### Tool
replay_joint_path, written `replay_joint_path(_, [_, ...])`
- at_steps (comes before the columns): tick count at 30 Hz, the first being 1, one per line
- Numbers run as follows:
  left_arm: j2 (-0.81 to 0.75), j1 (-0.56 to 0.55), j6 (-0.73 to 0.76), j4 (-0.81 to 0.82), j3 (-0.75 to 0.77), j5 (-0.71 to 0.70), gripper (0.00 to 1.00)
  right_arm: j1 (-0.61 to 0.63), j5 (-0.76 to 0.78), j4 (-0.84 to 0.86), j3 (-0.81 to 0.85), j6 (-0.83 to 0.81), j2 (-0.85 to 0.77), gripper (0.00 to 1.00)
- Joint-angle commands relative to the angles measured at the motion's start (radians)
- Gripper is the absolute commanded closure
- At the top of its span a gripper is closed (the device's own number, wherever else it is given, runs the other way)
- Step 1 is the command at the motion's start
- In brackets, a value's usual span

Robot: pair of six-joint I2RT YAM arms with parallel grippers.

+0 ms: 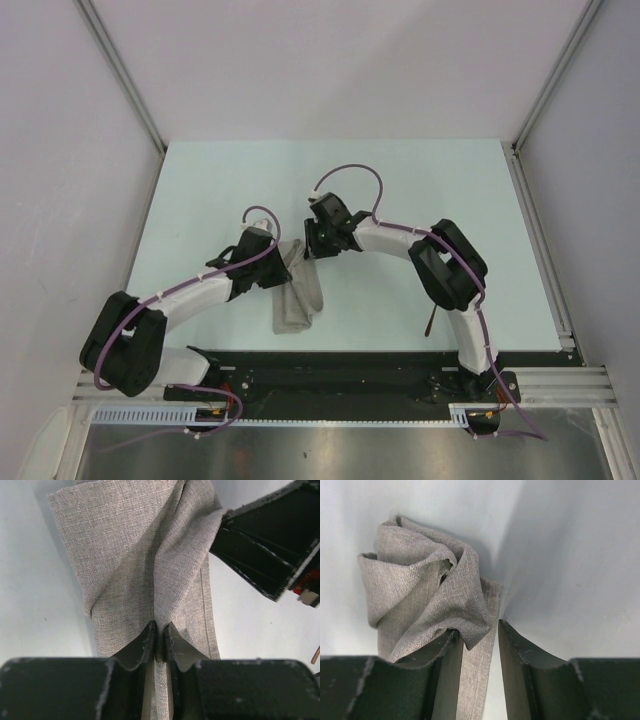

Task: Fold the napkin into a case and place the utensils inside
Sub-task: Fold the 2/3-rectangle-folded napkin at the center of the board.

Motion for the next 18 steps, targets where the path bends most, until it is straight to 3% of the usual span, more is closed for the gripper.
replay_joint_path(1, [-0.038, -0.005, -0.012, 0.036, 0.022, 0.031, 0.83, 0.035, 0.124, -0.049, 0.075, -0.063, 0.037, 0.61])
replay_joint_path(7, [-0.043, -0.005, -0.015, 0.040, 0.028, 0.041, 0.82, 0.095, 0.251, -0.099, 0.091, -0.076, 0.075, 0.61])
replay_joint_path(11, [-0.074, -0.002, -0.005, 0.005, 0.047, 0.022, 0.74, 0.117, 0.342, -0.135, 0.089, -0.080, 0.085, 0.63])
replay_joint_path(18, [-0.124, 0.060, -0.012, -0.046, 0.146, -0.032, 0.71, 0.109, 0.359, -0.138, 0.066, -0.078, 0.075, 0.78])
